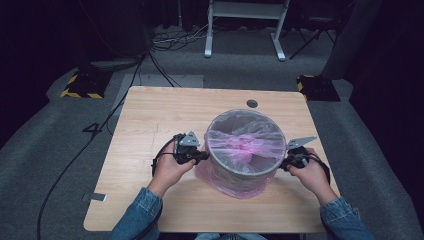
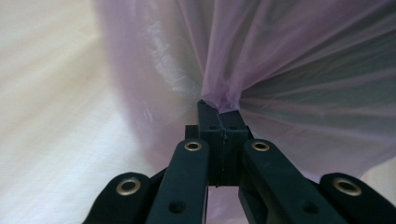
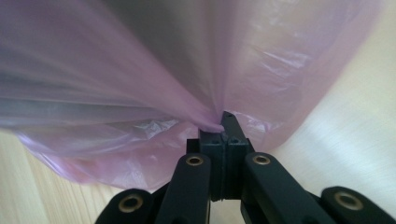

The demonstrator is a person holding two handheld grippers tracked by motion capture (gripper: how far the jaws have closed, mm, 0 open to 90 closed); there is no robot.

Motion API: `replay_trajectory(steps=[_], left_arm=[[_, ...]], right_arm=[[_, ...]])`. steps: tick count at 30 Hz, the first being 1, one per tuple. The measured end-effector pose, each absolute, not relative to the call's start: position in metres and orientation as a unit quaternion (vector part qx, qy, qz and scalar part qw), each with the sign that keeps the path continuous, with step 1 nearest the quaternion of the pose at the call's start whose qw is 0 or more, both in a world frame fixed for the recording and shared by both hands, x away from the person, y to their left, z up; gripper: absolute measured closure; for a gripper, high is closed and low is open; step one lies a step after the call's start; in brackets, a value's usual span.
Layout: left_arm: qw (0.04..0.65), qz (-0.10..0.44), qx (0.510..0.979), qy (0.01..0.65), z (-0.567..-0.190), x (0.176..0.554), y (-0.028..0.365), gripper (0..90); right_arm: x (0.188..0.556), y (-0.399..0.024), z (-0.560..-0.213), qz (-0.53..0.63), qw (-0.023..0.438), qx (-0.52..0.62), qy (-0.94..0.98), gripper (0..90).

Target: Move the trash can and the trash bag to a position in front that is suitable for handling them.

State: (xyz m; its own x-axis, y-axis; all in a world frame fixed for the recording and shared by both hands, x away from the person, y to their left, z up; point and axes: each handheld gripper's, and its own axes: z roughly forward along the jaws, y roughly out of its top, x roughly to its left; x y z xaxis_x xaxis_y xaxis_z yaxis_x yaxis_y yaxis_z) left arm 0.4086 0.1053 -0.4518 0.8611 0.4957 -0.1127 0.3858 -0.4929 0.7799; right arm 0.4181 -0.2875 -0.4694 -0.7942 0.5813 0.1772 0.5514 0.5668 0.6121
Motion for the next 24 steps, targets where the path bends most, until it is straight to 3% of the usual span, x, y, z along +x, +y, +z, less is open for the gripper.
replay_trajectory(steps=[6, 11, 16, 17, 18, 19, 20, 22, 24], left_arm=[[0.407, 0.054, 0.874, 0.26, -0.457, 0.403, 0.115, 90.0], [0.391, 0.027, 0.885, 0.252, -0.468, 0.382, 0.132, 90.0], [0.397, 0.039, 0.884, 0.243, -0.465, 0.365, 0.148, 89.7], [0.412, 0.046, 0.874, 0.254, -0.464, 0.365, 0.152, 83.4], [0.435, 0.059, 0.859, 0.262, -0.463, 0.366, 0.157, 67.5], [0.457, 0.067, 0.847, 0.264, -0.461, 0.367, 0.161, 53.7], [0.477, 0.064, 0.837, 0.261, -0.458, 0.367, 0.163, 48.8], [0.516, 0.05, 0.819, 0.245, -0.449, 0.367, 0.16, 42.3], [0.521, 0.061, 0.819, 0.23, -0.443, 0.367, 0.152, 33.7]], right_arm=[[0.4, -0.285, -0.476, 0.285, 0.02, 0.304, 0.909, 90.0], [0.377, -0.31, -0.473, 0.304, -0.002, 0.316, 0.899, 90.0], [0.357, -0.327, -0.466, 0.309, -0.016, 0.319, 0.896, 90.0], [0.354, -0.328, -0.464, 0.305, -0.021, 0.314, 0.899, 90.0], [0.352, -0.329, -0.463, 0.304, -0.021, 0.307, 0.902, 79.9], [0.351, -0.329, -0.462, 0.308, -0.012, 0.299, 0.903, 62.5], [0.35, -0.328, -0.459, 0.318, 0.009, 0.289, 0.903, 44.8], [0.35, -0.327, -0.45, 0.357, 0.047, 0.273, 0.892, 30.2], [0.351, -0.324, -0.437, 0.399, 0.058, 0.261, 0.877, 25.7]])
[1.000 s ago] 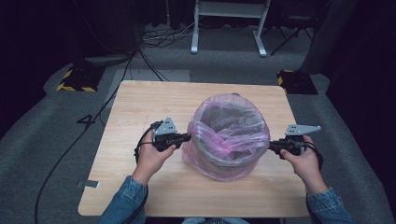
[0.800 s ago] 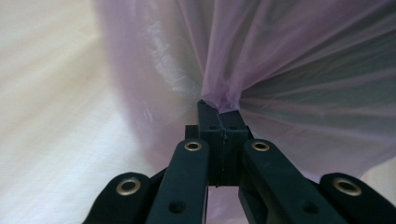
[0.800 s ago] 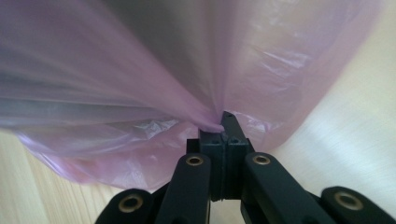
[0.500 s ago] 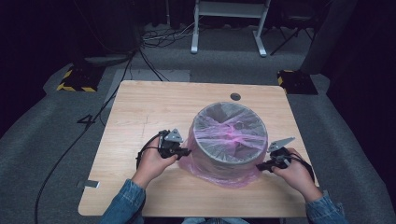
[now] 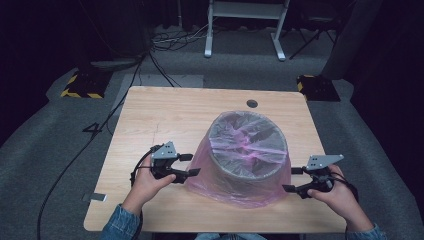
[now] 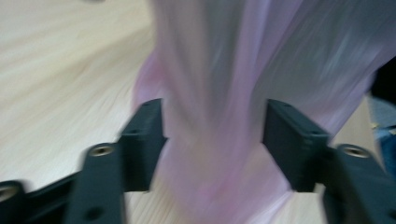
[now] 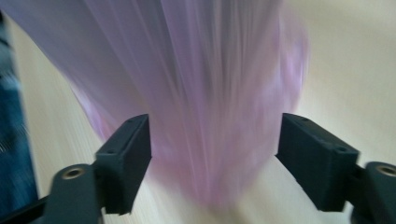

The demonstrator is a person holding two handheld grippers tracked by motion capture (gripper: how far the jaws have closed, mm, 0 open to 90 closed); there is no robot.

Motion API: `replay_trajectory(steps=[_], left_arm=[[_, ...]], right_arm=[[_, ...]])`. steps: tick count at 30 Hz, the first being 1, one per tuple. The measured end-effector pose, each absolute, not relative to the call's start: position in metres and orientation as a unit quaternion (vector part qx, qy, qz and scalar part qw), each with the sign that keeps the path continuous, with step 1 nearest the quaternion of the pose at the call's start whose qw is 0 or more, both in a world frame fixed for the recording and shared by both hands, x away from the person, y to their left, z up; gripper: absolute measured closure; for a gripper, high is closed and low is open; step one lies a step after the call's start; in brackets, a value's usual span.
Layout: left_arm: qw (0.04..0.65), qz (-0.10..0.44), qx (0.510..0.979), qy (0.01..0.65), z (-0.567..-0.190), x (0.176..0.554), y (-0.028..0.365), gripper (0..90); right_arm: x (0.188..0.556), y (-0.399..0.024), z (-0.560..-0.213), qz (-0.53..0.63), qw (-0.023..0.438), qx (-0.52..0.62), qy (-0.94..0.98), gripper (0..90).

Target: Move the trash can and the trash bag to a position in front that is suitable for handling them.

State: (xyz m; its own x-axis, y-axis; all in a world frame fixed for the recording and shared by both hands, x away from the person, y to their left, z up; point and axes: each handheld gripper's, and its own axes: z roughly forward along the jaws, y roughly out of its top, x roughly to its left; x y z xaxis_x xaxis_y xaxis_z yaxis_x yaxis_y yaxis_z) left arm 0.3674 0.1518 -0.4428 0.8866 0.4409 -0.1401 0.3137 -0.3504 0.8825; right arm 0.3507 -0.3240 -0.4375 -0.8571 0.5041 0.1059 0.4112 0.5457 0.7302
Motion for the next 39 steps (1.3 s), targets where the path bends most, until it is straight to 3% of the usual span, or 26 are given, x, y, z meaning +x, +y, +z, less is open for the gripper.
replay_trajectory(steps=[2, 3, 4, 5, 6, 7, 8, 12, 17, 18, 20, 22, 25, 30, 39], left_arm=[[0.516, 0.071, 0.825, 0.22, -0.437, 0.371, 0.141, 30.0], [0.512, 0.072, 0.83, 0.211, -0.435, 0.374, 0.137, 39.9], [0.507, 0.073, 0.834, 0.204, -0.434, 0.376, 0.133, 56.5], [0.503, 0.074, 0.837, 0.205, -0.434, 0.379, 0.131, 72.4], [0.498, 0.073, 0.839, 0.209, -0.436, 0.381, 0.128, 81.7], [0.49, 0.07, 0.841, 0.216, -0.438, 0.383, 0.127, 89.0], [0.488, 0.063, 0.842, 0.221, -0.442, 0.385, 0.126, 89.8], [0.486, 0.034, 0.843, 0.229, -0.457, 0.382, 0.122, 90.0], [0.462, 0.065, 0.856, 0.223, -0.452, 0.375, 0.123, 87.2], [0.466, 0.073, 0.853, 0.224, -0.452, 0.374, 0.125, 75.9], [0.495, 0.079, 0.831, 0.24, -0.451, 0.371, 0.132, 46.9], [0.513, 0.09, 0.818, 0.246, -0.448, 0.367, 0.142, 33.9], [0.522, 0.118, 0.806, 0.253, -0.439, 0.36, 0.155, 28.8], [0.531, 0.159, 0.787, 0.271, -0.426, 0.353, 0.173, 27.7], [0.518, 0.183, 0.775, 0.314, -0.428, 0.346, 0.199, 27.4]], right_arm=[[0.355, -0.318, -0.426, 0.432, 0.068, 0.247, 0.865, 27.7], [0.357, -0.314, -0.421, 0.443, 0.073, 0.241, 0.861, 44.3], [0.36, -0.311, -0.417, 0.449, 0.072, 0.228, 0.861, 68.2], [0.363, -0.308, -0.414, 0.452, 0.058, 0.221, 0.862, 80.6], [0.366, -0.305, -0.413, 0.457, 0.052, 0.227, 0.858, 90.0], [0.369, -0.303, -0.414, 0.452, 0.052, 0.233, 0.86, 90.0], [0.373, -0.302, -0.417, 0.44, 0.055, 0.241, 0.863, 90.0], [0.378, -0.299, -0.44, 0.414, 0.034, 0.262, 0.871, 90.0], [0.374, -0.304, -0.441, 0.416, 0.031, 0.269, 0.868, 90.0], [0.373, -0.305, -0.438, 0.406, 0.033, 0.261, 0.875, 79.8], [0.37, -0.311, -0.433, 0.412, 0.053, 0.257, 0.873, 47.1], [0.365, -0.32, -0.423, 0.433, 0.072, 0.254, 0.862, 32.6], [0.356, -0.332, -0.404, 0.449, 0.086, 0.25, 0.853, 24.7], [0.351, -0.336, -0.371, 0.479, 0.099, 0.26, 0.832, 17.9], [0.366, -0.305, -0.31, 0.508, 0.137, 0.242, 0.815, 17.7]])
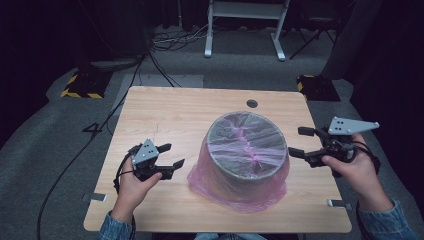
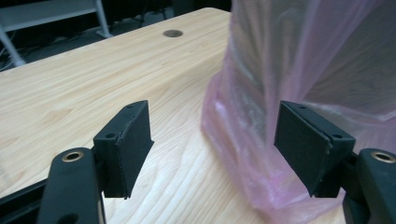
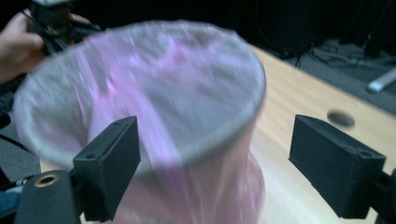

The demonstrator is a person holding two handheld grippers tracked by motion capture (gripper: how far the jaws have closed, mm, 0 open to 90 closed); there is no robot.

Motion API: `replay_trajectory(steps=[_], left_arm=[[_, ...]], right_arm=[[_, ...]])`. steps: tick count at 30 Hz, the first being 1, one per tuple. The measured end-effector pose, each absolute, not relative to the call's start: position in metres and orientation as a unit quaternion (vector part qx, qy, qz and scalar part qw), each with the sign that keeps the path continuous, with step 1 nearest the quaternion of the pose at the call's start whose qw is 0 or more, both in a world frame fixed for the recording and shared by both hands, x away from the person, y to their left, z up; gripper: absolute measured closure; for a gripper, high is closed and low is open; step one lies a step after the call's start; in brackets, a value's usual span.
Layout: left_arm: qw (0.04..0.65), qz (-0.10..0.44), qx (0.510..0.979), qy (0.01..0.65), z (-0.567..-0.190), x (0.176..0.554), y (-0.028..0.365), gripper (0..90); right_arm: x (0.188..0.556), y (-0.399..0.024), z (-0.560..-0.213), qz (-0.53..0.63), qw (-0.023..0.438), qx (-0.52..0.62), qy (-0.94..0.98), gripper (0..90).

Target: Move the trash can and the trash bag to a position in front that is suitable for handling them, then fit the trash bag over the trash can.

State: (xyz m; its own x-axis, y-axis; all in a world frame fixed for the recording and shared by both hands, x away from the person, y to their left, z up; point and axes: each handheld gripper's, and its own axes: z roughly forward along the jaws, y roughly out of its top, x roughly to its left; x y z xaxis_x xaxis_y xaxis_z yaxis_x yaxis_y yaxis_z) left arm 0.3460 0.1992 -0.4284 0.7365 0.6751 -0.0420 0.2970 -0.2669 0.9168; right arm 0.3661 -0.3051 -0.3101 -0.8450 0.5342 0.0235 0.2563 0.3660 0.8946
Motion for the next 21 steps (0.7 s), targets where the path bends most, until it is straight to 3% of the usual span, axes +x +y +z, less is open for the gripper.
replay_trajectory(steps=[9, 21], left_arm=[[0.515, 0.188, 0.766, 0.336, -0.429, 0.34, 0.215, 27.3], [0.488, 0.191, 0.771, 0.363, -0.444, 0.346, 0.23, 26.5]], right_arm=[[0.392, -0.247, -0.274, 0.514, 0.136, 0.207, 0.821, 18.9], [0.423, -0.179, -0.278, 0.496, 0.113, 0.195, 0.838, 18.1]])
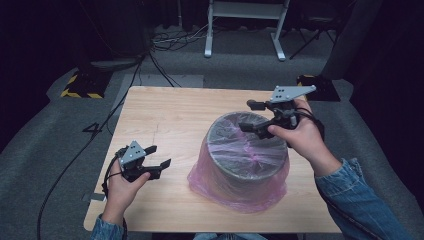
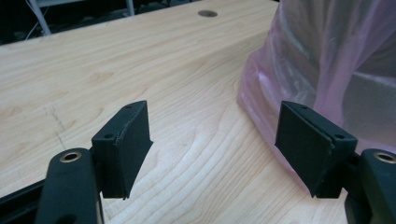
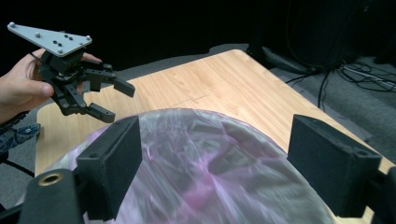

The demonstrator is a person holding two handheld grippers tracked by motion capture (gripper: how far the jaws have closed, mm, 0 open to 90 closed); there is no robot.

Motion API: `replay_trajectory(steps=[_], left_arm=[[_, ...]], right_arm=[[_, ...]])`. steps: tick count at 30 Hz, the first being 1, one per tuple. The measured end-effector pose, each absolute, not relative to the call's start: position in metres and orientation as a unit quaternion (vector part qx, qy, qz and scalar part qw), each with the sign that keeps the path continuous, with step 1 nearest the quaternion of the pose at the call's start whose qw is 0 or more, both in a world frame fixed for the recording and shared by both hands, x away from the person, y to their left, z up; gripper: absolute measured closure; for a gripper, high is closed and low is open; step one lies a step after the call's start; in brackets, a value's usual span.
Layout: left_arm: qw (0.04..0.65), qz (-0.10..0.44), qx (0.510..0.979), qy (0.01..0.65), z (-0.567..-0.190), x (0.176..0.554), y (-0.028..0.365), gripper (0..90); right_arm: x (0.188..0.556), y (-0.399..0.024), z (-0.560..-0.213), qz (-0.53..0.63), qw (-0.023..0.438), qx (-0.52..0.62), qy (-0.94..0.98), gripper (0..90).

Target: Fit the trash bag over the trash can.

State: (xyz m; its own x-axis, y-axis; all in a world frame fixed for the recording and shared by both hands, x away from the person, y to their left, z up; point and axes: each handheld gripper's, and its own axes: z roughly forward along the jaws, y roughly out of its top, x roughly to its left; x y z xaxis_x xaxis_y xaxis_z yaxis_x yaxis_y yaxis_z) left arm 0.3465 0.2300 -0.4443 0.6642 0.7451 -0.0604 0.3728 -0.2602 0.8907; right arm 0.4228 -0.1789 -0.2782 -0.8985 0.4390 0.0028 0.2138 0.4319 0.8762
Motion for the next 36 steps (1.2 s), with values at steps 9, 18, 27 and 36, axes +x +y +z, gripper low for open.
replay_trajectory(steps=[9, 18, 27, 36], left_arm=[[0.485, 0.185, 0.768, 0.375, -0.452, 0.348, 0.234, 26.4], [0.484, 0.18, 0.768, 0.378, -0.457, 0.348, 0.234, 26.4], [0.482, 0.175, 0.771, 0.378, -0.46, 0.35, 0.232, 26.3], [0.48, 0.171, 0.774, 0.377, -0.462, 0.35, 0.23, 26.1]], right_arm=[[0.432, -0.146, -0.309, 0.464, 0.094, 0.185, 0.861, 18.2], [0.442, -0.134, -0.34, 0.401, 0.086, 0.193, 0.891, 16.5], [0.448, -0.128, -0.361, 0.352, 0.069, 0.205, 0.911, 15.1], [0.453, -0.124, -0.375, 0.307, 0.042, 0.197, 0.93, 26.5]])
